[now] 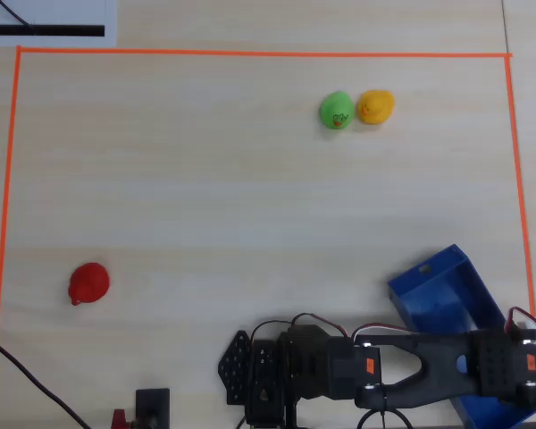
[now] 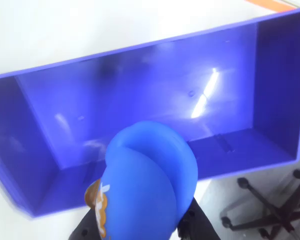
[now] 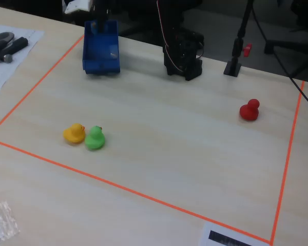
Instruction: Grasp blue duck and put it into box.
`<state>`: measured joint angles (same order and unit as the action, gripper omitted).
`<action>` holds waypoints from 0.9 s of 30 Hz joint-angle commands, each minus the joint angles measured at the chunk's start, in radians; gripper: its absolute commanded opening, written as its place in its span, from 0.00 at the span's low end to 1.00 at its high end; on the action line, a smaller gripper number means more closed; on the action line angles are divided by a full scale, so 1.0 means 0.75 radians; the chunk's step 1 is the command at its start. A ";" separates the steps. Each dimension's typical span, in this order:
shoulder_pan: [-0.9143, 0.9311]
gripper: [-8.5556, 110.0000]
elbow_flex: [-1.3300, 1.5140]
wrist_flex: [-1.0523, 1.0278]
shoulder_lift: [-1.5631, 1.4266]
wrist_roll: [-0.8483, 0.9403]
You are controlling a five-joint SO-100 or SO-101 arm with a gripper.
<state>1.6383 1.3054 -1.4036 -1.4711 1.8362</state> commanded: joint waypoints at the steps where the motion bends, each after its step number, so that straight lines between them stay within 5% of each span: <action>1: 0.014 0.07 0.072 0.160 -0.004 0.076; 19: -0.008 0.33 0.184 0.192 -0.129 0.260; 27: -0.041 0.32 0.252 0.196 -0.223 0.256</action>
<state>1.6322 1.4972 -1.2747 -1.5616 2.0310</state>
